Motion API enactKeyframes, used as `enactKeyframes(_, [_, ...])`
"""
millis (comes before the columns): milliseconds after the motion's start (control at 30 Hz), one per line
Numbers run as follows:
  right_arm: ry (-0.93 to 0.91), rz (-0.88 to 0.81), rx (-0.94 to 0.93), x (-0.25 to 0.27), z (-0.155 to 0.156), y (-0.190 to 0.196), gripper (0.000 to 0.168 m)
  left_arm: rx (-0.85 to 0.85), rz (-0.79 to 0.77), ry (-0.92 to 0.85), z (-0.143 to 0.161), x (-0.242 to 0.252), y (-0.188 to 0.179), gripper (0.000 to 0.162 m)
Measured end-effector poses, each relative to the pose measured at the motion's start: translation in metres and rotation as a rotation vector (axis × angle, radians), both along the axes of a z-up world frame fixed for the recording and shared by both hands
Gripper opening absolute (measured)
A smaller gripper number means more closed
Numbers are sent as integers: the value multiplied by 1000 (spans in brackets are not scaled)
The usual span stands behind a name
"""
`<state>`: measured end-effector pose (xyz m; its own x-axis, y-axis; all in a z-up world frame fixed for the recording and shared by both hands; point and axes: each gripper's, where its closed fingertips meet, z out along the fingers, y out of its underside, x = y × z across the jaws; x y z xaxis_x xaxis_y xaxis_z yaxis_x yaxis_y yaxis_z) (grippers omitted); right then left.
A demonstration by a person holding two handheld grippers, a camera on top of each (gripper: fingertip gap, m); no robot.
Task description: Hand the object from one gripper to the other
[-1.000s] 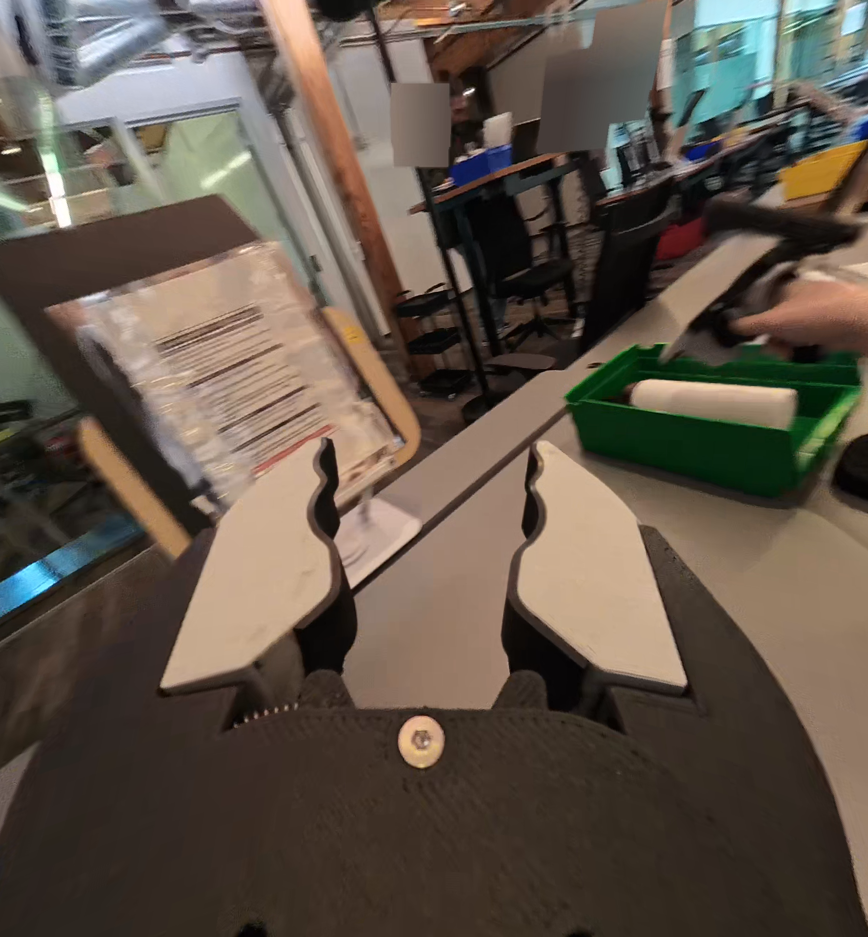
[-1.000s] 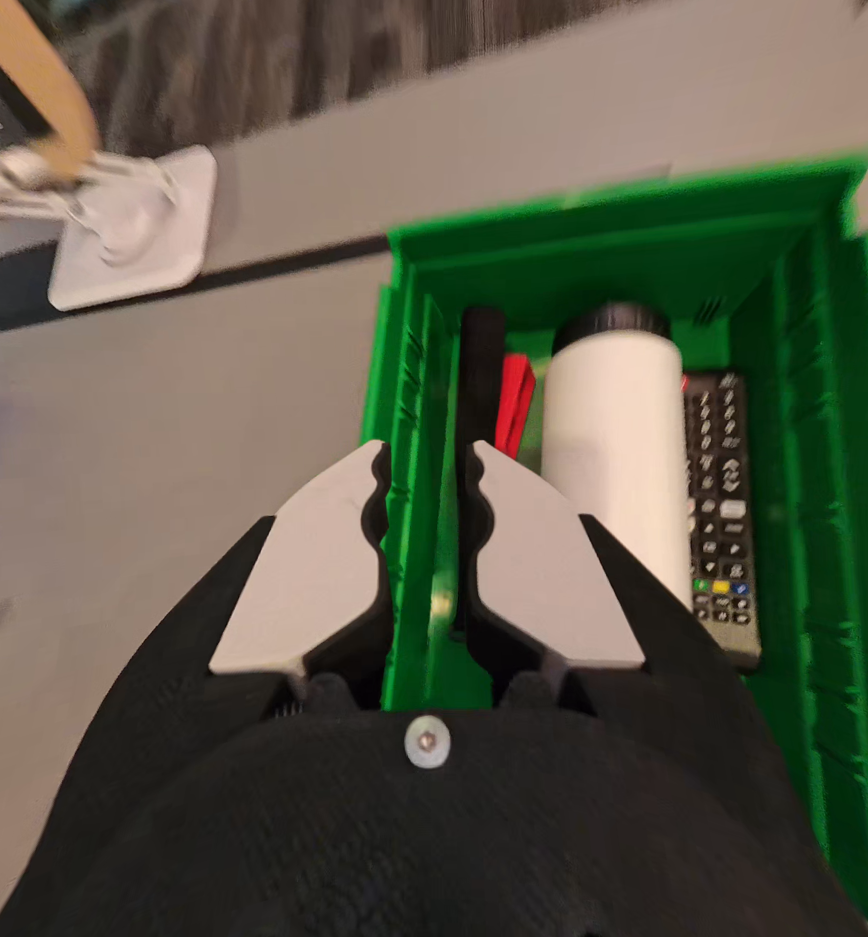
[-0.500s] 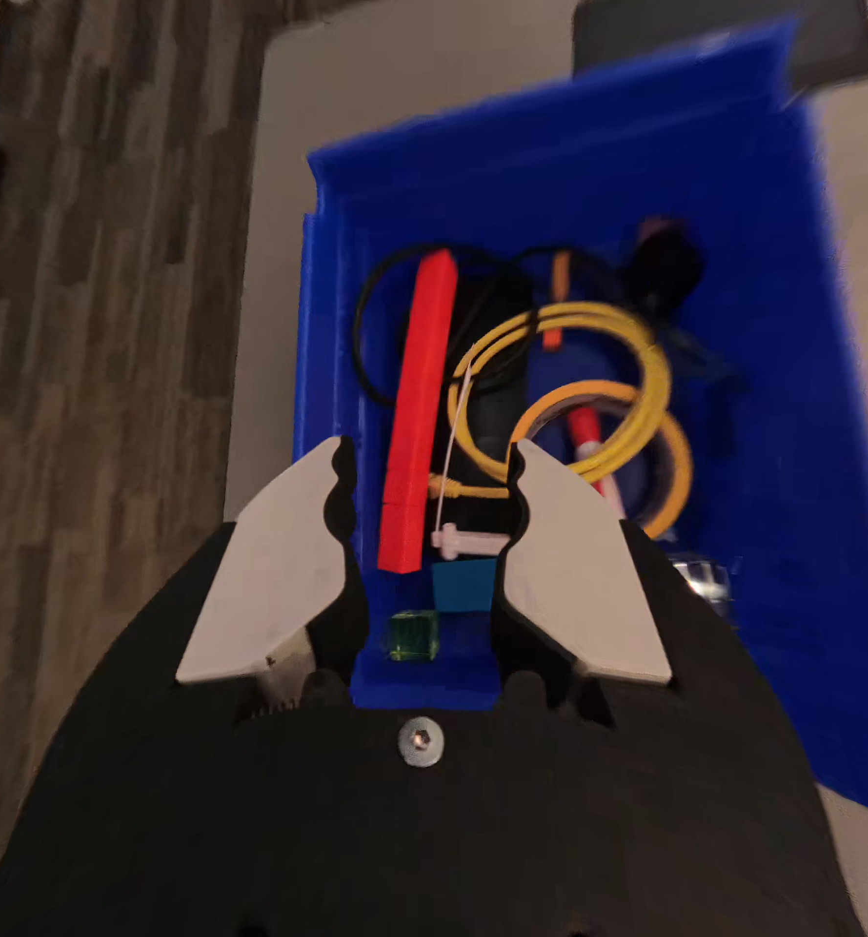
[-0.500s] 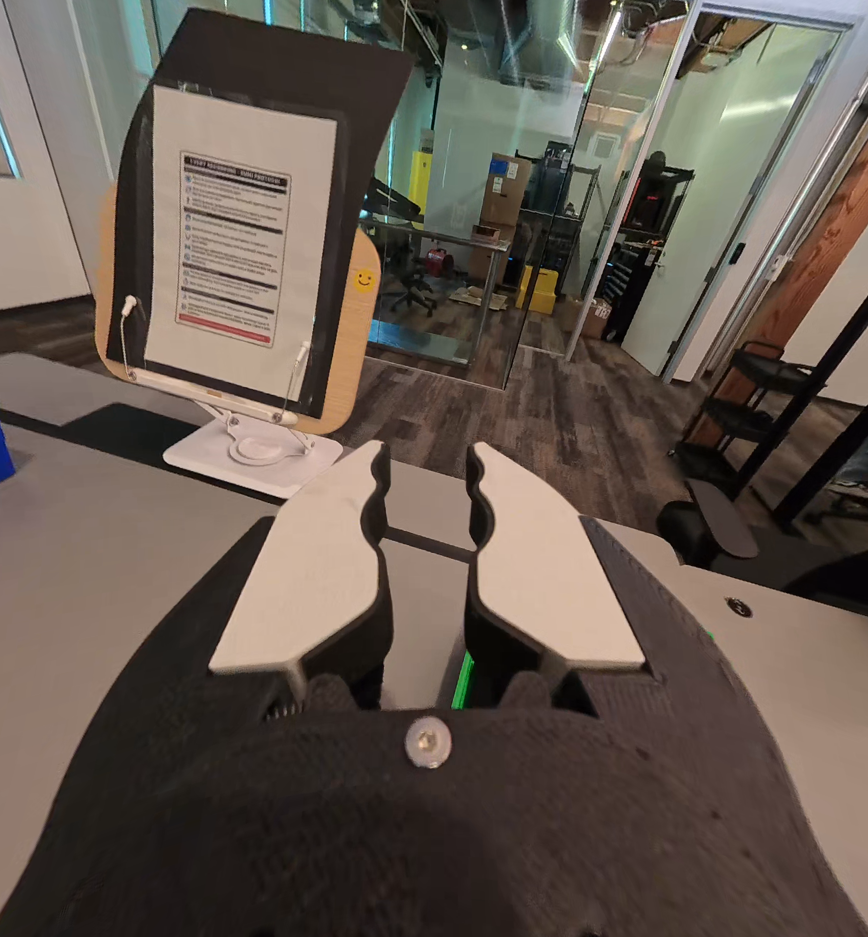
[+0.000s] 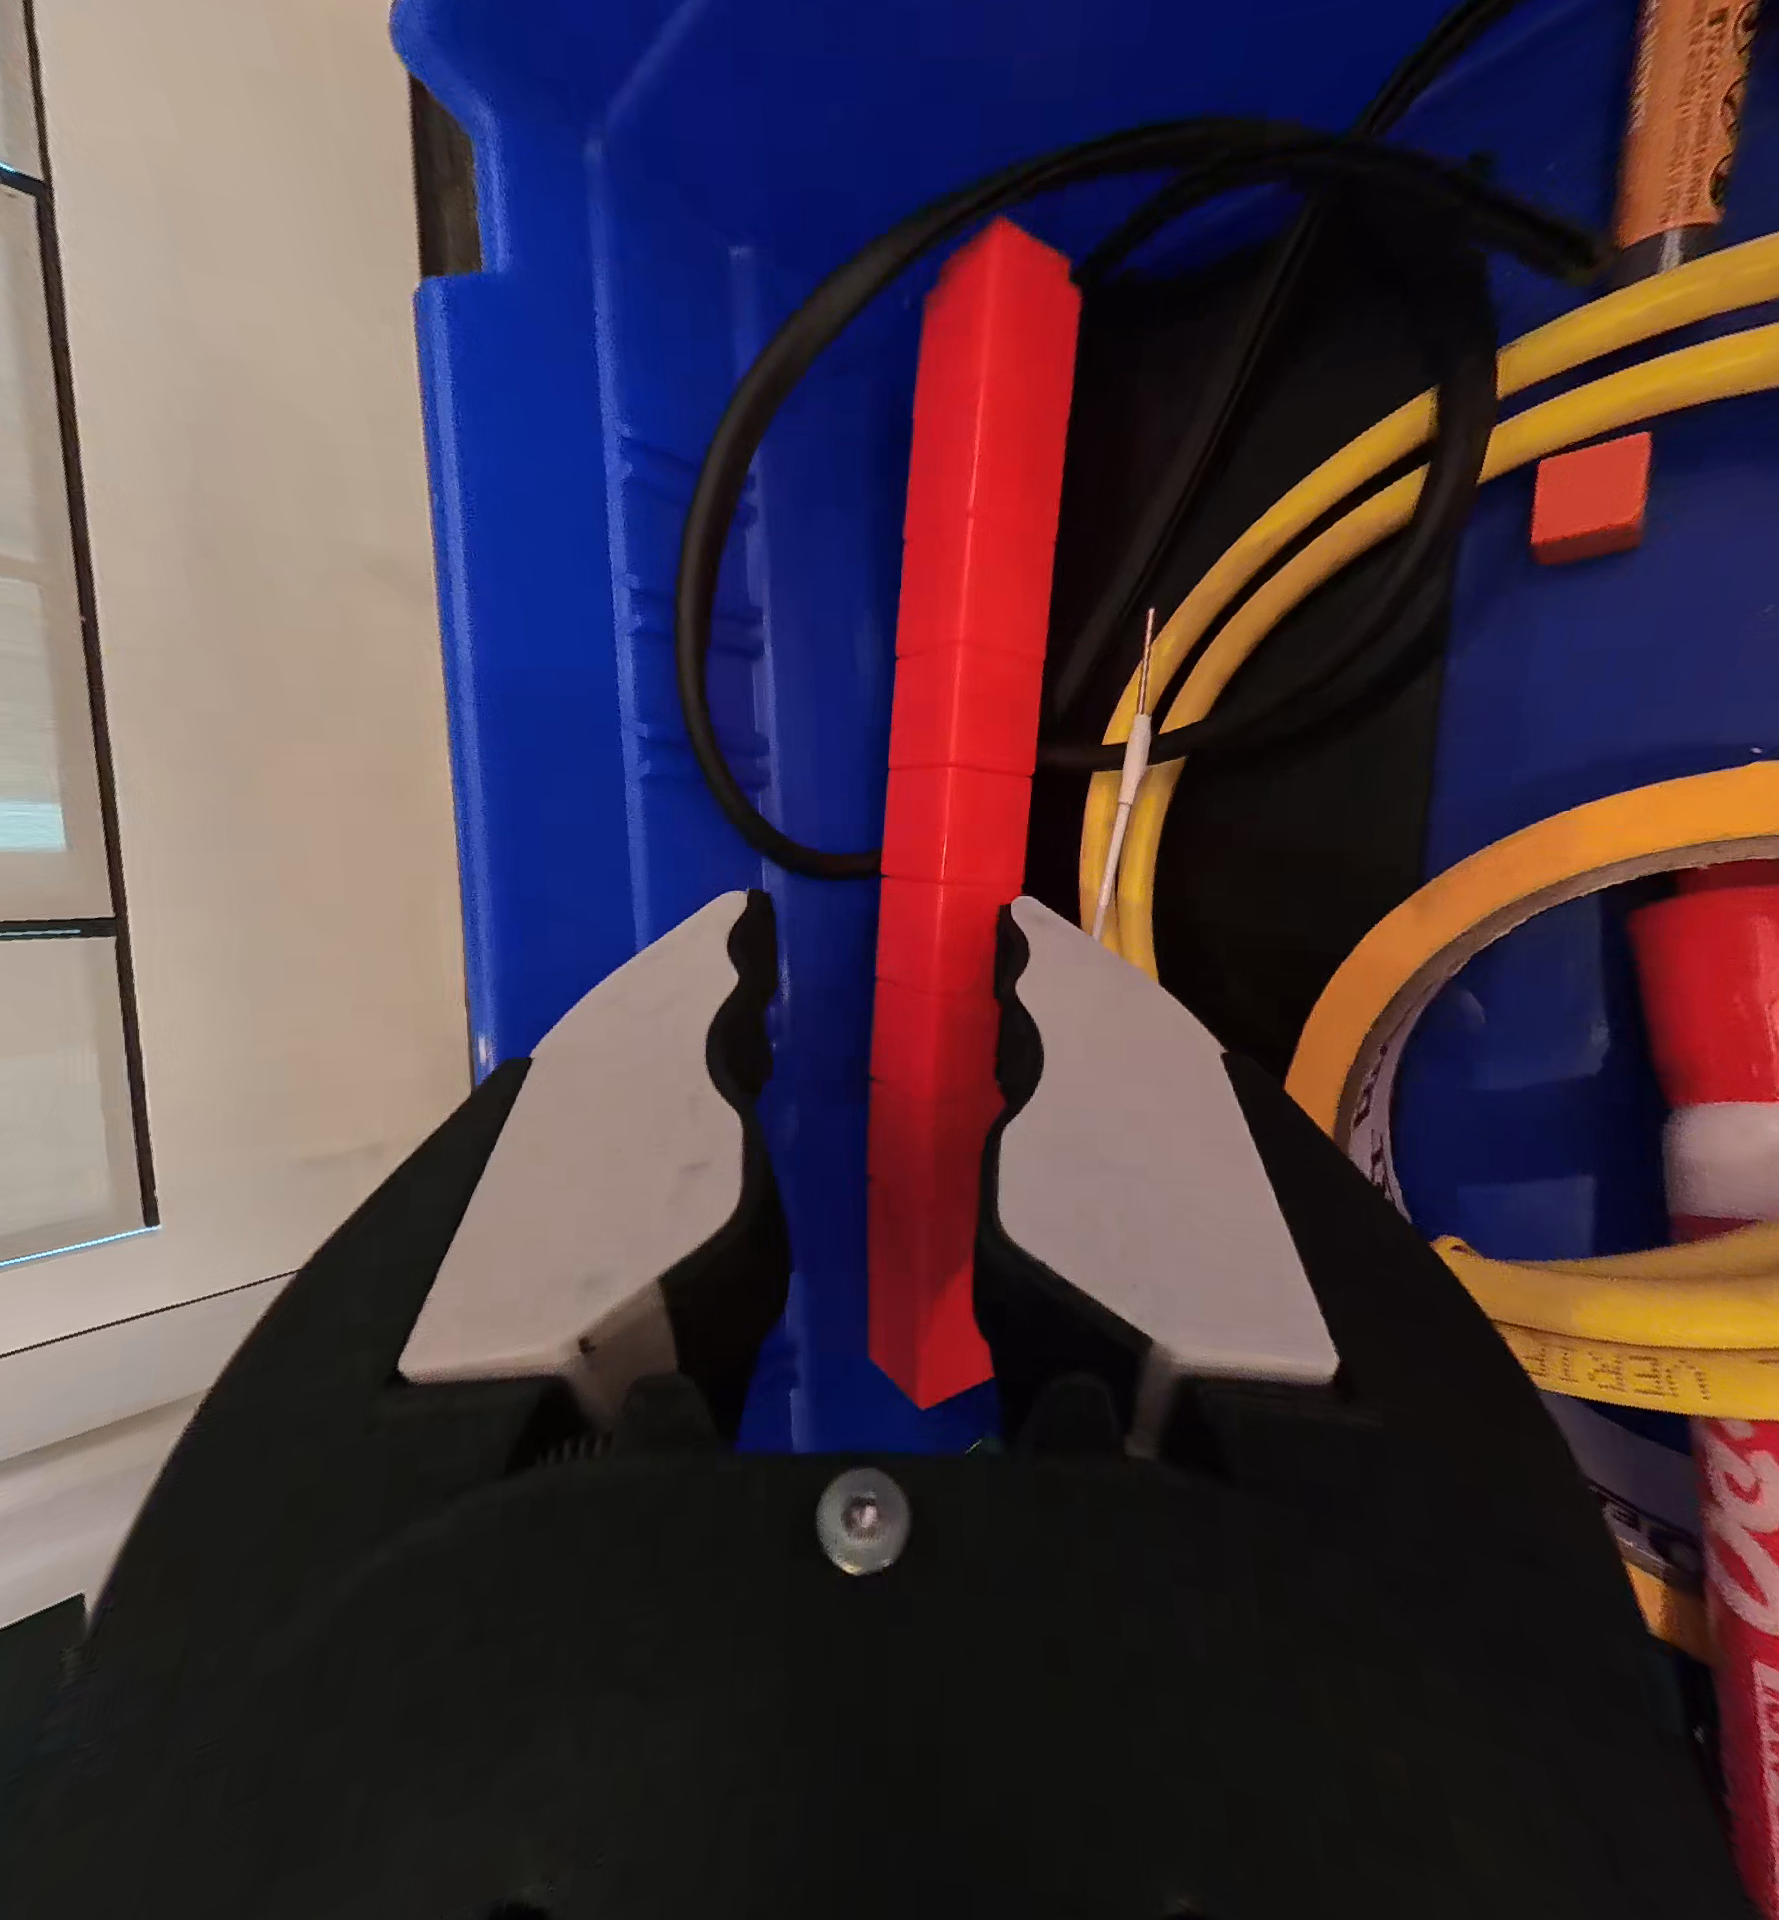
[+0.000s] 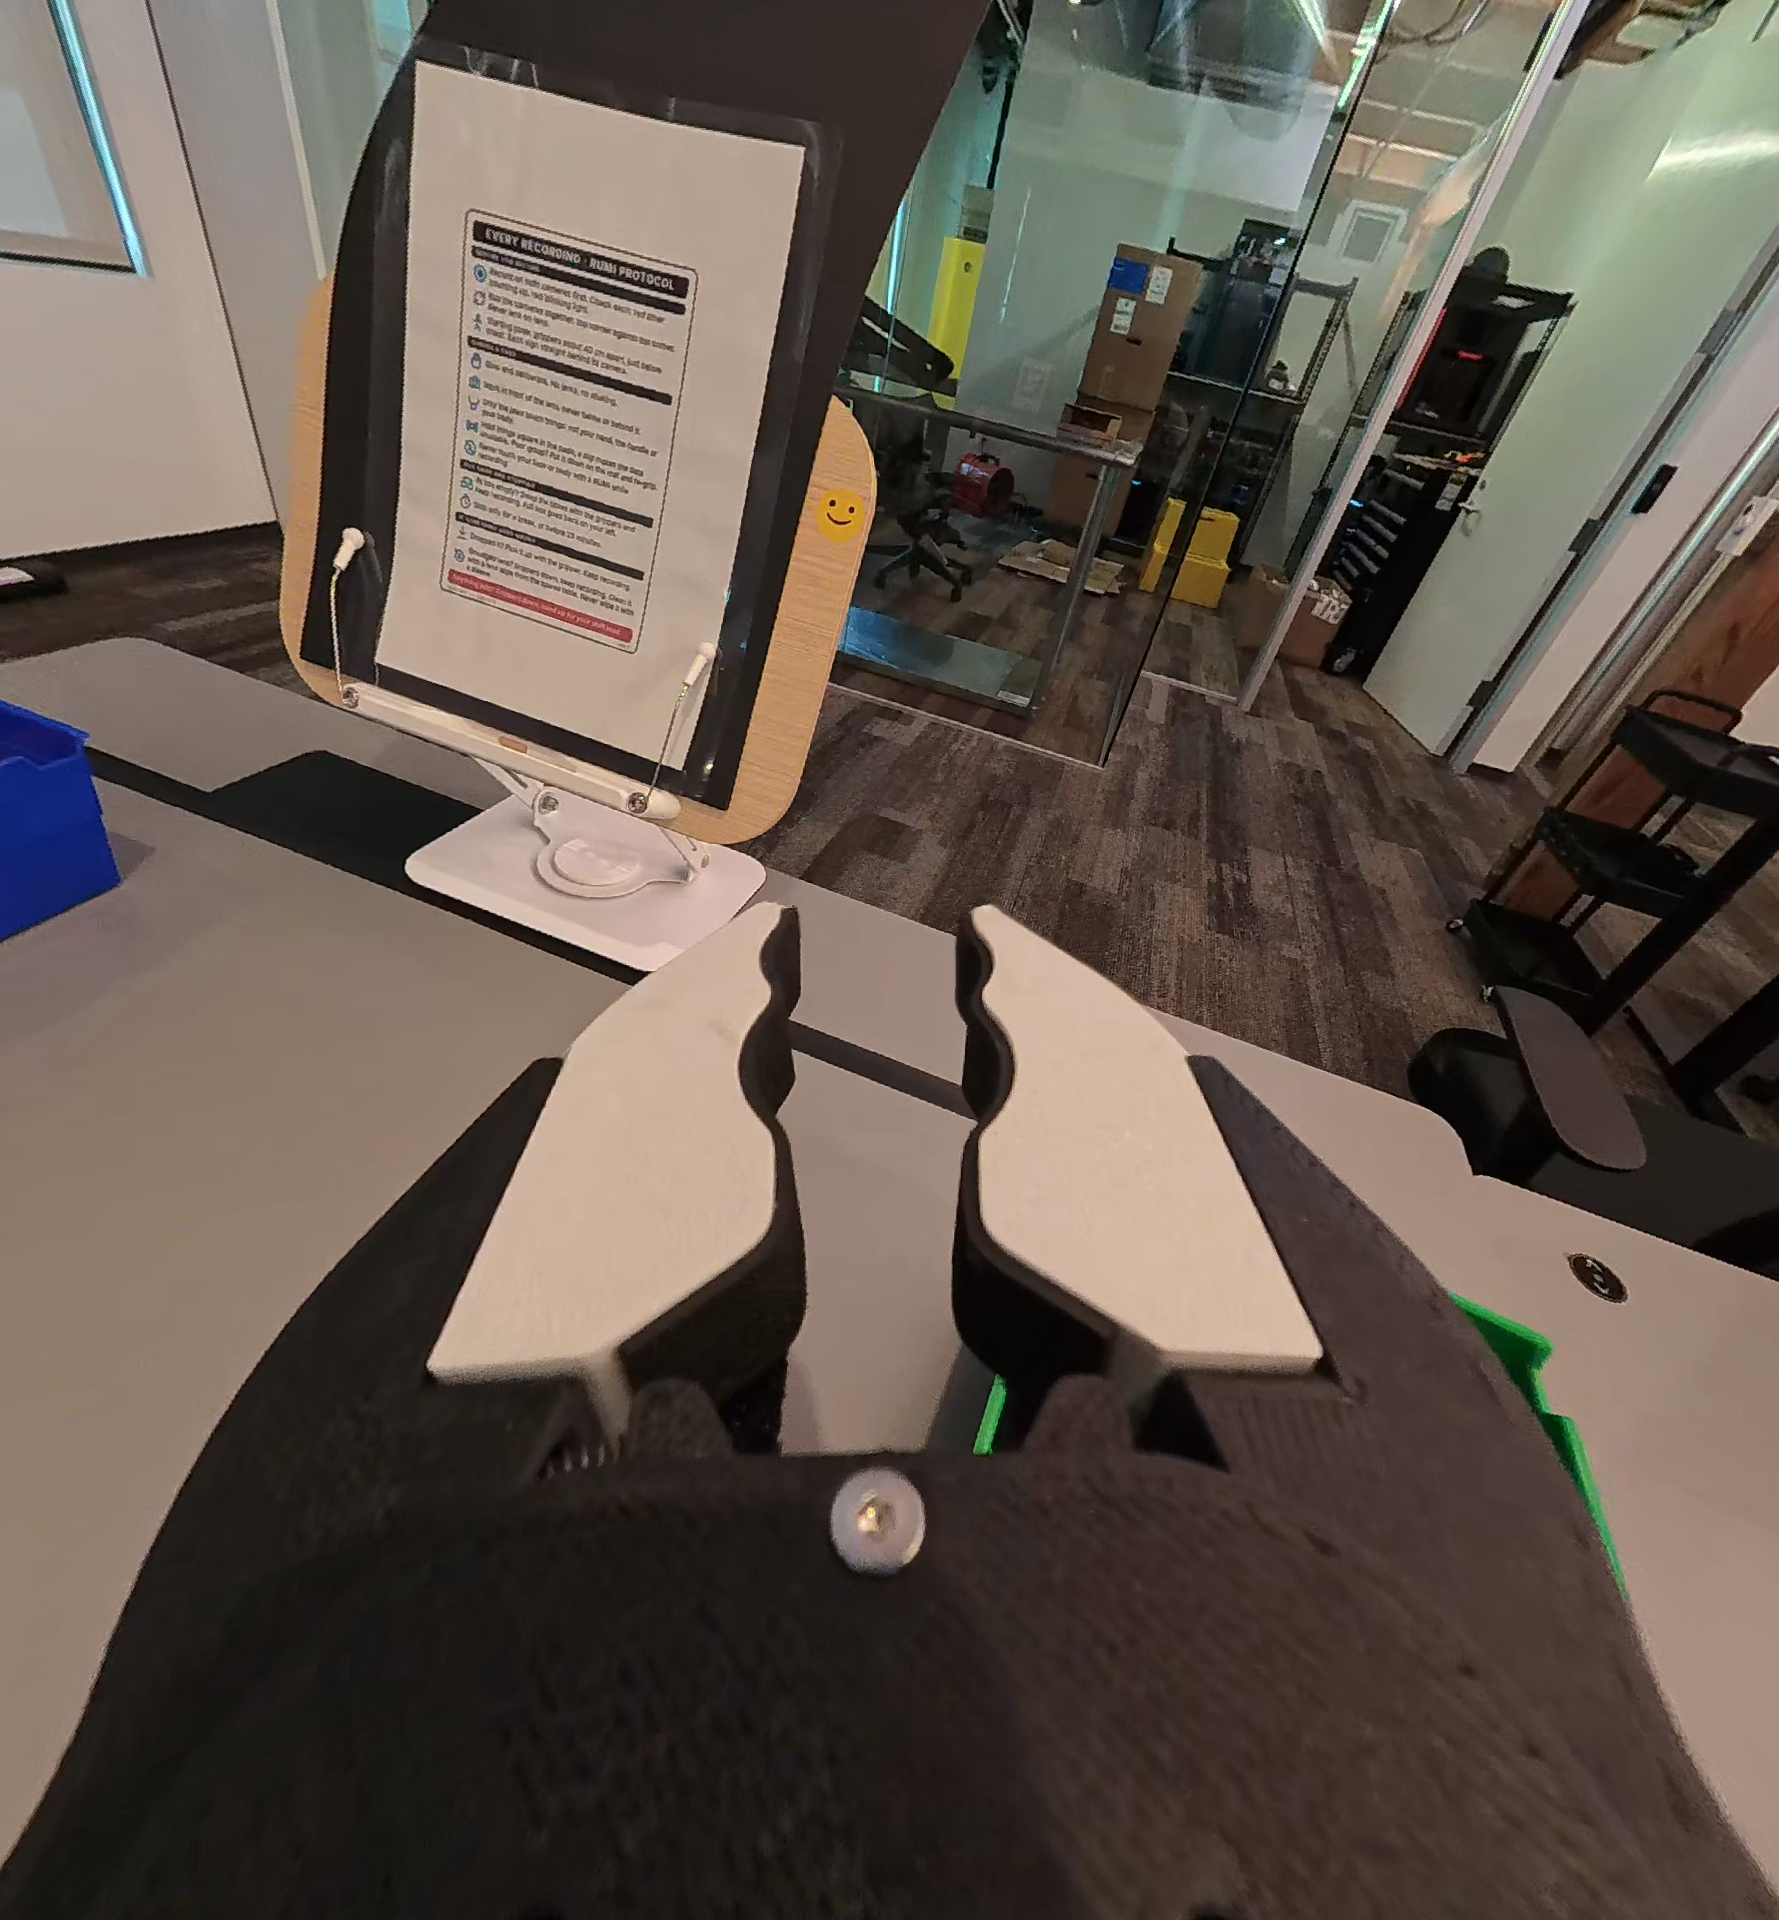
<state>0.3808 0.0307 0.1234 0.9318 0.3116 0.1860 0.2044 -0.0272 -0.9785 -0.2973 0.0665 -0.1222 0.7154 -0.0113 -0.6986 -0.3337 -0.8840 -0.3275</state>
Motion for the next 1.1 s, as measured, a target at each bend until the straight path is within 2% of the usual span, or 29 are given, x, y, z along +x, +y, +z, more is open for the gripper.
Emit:
enactKeyframes(33, [0,3,-1,0,0,0,30,-2,-5,-11,-2,1,0,37])
enactKeyframes(100, [-1,12,-2,-1,0,-1,30,-2,-25,-67,-8,7,1,18])
enactKeyframes(200, [-5,17,-5,-1,-1,-1,29,-7,-28,-86,-8,8,-1,13])
enactKeyframes(267, [-9,18,-5,-2,0,-2,29,-2,-2,-115,0,10,-7,1])
enactKeyframes(333, [-13,19,-6,-2,0,-2,29,-4,33,-172,12,13,-18,5])
enactKeyframes(400, [-17,20,-4,-3,0,-2,29,-74,61,-348,14,32,-37,33])
enactKeyframes(467, [-19,22,-5,-3,0,-3,29,-99,52,-511,19,55,-50,44])
enactKeyframes(600, [-29,27,-21,-5,-3,-2,30,-163,-29,-714,18,96,-59,49])
enactKeyframes(733, [-44,32,-34,-8,-6,-2,30,-352,-2,-705,-9,108,-71,48])
enactKeyframes(833, [-60,36,-43,-10,-8,-1,30,-438,16,-675,-17,108,-78,31])
enactKeyframes(867, [-66,38,-46,-11,-9,-1,30,-452,12,-683,-17,109,-80,20])
enactKeyframes(1000, [-78,44,-51,-14,-11,0,30,-465,68,-751,-2,110,-93,20])
enactKeyframes(1100, [-96,52,-53,-19,-13,1,30,-373,43,-780,29,111,-104,20])
